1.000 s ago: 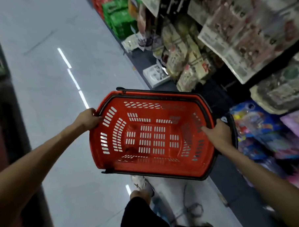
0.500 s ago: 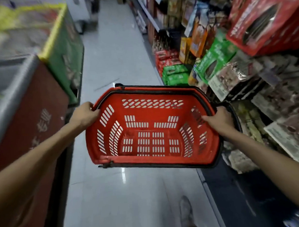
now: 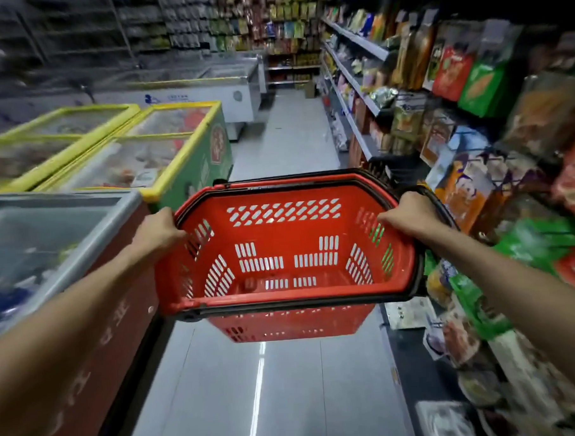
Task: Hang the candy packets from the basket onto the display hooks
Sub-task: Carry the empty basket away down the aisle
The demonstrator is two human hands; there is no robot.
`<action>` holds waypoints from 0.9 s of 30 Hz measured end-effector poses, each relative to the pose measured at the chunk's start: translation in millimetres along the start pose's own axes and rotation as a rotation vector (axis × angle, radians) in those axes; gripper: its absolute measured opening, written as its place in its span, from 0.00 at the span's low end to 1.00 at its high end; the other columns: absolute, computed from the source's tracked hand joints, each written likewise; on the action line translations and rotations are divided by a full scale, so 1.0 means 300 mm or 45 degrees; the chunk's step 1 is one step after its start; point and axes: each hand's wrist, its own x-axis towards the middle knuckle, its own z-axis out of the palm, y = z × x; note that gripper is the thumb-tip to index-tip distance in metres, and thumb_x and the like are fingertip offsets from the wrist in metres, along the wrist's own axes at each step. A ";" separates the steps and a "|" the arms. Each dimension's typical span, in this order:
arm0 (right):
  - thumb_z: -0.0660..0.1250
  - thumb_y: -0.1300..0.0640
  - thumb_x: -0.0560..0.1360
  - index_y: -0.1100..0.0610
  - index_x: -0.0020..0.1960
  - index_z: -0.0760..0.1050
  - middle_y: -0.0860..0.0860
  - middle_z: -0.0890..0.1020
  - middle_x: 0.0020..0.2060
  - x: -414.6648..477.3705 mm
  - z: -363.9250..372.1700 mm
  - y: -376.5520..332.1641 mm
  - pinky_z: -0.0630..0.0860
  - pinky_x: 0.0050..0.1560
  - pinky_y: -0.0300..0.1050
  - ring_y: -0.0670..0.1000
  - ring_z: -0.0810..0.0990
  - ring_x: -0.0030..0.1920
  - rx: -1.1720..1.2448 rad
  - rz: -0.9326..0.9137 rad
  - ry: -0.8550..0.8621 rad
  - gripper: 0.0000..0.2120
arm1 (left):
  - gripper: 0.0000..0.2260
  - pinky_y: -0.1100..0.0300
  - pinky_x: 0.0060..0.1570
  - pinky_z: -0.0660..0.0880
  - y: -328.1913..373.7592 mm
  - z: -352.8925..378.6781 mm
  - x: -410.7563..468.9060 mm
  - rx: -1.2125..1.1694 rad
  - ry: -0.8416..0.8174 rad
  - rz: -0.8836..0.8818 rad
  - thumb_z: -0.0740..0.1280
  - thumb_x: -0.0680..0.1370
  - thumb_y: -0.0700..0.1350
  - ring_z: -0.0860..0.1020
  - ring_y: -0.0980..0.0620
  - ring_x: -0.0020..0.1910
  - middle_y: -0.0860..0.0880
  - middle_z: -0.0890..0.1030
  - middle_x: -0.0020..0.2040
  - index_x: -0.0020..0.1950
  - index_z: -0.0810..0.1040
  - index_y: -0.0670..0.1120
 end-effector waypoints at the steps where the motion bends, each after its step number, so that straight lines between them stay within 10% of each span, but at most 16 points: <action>1: 0.78 0.48 0.69 0.59 0.33 0.73 0.56 0.78 0.32 0.082 -0.012 -0.033 0.65 0.29 0.46 0.55 0.74 0.30 -0.006 -0.011 0.000 0.19 | 0.13 0.51 0.44 0.78 0.023 -0.009 0.060 -0.009 0.016 0.007 0.74 0.71 0.47 0.81 0.41 0.46 0.41 0.82 0.47 0.52 0.77 0.43; 16: 0.81 0.47 0.68 0.67 0.49 0.83 0.61 0.81 0.39 1.358 -0.001 -0.507 0.65 0.28 0.44 0.55 0.74 0.33 -0.081 -0.006 0.081 0.24 | 0.16 0.48 0.41 0.85 0.343 -0.030 1.383 -0.115 0.049 0.170 0.70 0.68 0.55 0.85 0.47 0.37 0.45 0.86 0.41 0.50 0.80 0.47; 27: 0.82 0.47 0.65 0.64 0.43 0.80 0.60 0.84 0.40 2.200 0.016 -0.755 0.66 0.28 0.44 0.56 0.78 0.34 -0.073 0.044 0.162 0.21 | 0.10 0.56 0.38 0.75 0.686 -0.078 2.318 -0.245 0.057 0.266 0.78 0.74 0.43 0.84 0.44 0.40 0.40 0.86 0.43 0.47 0.84 0.37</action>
